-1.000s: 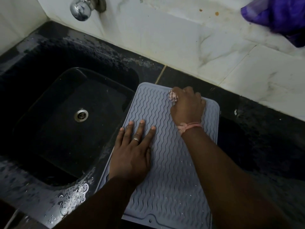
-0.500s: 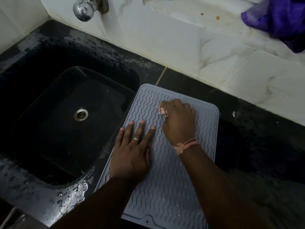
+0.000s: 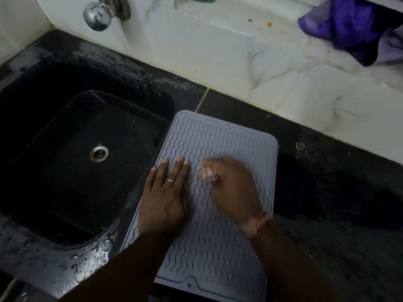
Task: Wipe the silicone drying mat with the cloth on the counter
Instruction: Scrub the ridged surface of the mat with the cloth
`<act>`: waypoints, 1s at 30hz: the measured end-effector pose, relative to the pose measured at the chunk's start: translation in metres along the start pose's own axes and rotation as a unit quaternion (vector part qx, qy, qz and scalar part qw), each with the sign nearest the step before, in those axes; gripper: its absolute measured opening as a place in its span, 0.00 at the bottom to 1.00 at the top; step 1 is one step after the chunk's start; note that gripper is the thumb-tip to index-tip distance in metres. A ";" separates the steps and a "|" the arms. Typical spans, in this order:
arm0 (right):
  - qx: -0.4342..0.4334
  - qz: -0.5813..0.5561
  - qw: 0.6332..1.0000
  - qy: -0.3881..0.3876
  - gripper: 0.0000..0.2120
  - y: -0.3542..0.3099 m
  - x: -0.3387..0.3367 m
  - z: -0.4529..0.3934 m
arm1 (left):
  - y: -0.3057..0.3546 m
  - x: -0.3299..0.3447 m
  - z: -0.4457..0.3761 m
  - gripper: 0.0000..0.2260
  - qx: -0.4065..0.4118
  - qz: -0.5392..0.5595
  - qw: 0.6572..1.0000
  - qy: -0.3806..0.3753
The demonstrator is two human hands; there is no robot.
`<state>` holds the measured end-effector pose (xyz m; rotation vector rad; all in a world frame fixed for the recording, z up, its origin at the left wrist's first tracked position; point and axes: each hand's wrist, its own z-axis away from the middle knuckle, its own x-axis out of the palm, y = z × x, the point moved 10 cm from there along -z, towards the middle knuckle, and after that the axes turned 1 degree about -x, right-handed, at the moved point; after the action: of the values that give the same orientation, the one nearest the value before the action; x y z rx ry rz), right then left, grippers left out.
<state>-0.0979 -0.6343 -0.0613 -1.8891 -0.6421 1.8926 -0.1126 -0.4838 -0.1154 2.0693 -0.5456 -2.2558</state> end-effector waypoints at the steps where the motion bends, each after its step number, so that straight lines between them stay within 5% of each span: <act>1: 0.010 0.018 0.999 0.035 0.13 0.012 -0.011 -0.019 | 0.000 0.001 0.000 0.27 0.000 0.001 1.000 0.002; 6: 0.054 0.136 0.989 0.024 0.22 0.043 -0.016 -0.095 | -0.003 0.006 0.000 0.25 -0.002 -0.005 1.000 0.013; 13: 0.017 0.235 0.972 0.014 0.23 0.004 0.011 -0.051 | -0.002 0.007 -0.001 0.27 0.004 -0.005 1.000 0.014; 24: 0.075 0.085 0.994 -0.006 0.22 -0.042 0.040 0.121 | 0.000 0.002 -0.001 0.29 0.024 0.010 1.000 -0.014; 30: 0.067 -0.115 0.991 0.020 0.13 -0.024 0.005 0.094 | -0.012 -0.020 -0.022 0.30 0.144 -0.043 0.988 -0.015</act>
<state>-0.1932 -0.6168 -0.0528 -1.6873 -0.6721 1.7027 -0.0862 -0.4731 -0.1010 2.2283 -0.8466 -2.3820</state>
